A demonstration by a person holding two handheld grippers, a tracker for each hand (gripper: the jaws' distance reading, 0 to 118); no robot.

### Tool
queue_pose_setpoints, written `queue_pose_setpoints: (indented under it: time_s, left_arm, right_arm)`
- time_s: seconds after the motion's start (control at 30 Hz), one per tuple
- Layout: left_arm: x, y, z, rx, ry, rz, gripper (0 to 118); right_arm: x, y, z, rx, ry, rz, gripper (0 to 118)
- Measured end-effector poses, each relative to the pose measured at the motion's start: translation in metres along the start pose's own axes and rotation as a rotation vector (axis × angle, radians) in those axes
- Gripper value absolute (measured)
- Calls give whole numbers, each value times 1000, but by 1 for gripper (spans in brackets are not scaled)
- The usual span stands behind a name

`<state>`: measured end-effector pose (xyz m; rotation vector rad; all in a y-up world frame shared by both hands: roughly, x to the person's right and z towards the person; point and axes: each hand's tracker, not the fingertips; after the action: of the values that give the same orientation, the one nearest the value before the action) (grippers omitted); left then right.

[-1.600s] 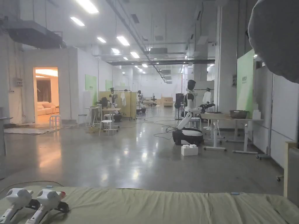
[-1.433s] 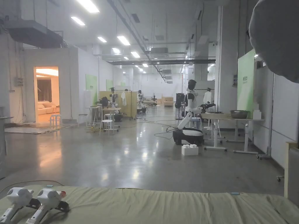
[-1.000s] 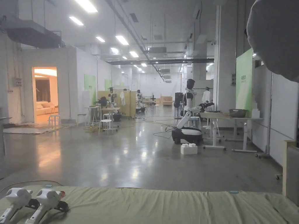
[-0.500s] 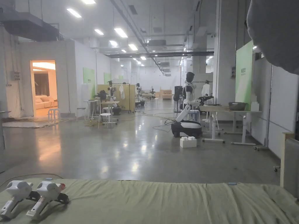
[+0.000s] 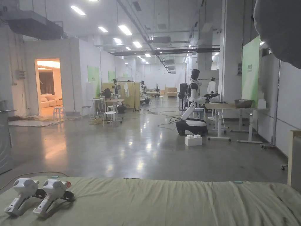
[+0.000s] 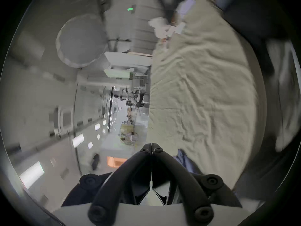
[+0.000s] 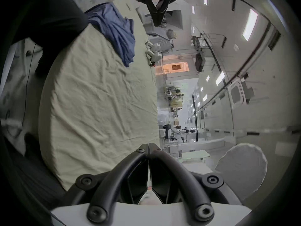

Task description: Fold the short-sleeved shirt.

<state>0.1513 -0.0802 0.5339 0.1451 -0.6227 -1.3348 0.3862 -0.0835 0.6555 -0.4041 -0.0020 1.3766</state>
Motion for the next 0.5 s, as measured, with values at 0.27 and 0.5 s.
queue_pose_setpoints:
  time_s: [0.27,0.5]
  left_arm:
    - [-112,-21,23,131,99,1193,0]
    - [-115,-58,29,225,99,1505,0]
  right_arm:
    - [91,-55,-2,45,-106,-1472,0]
    - [82,-72,11,75,-257,-1626,0]
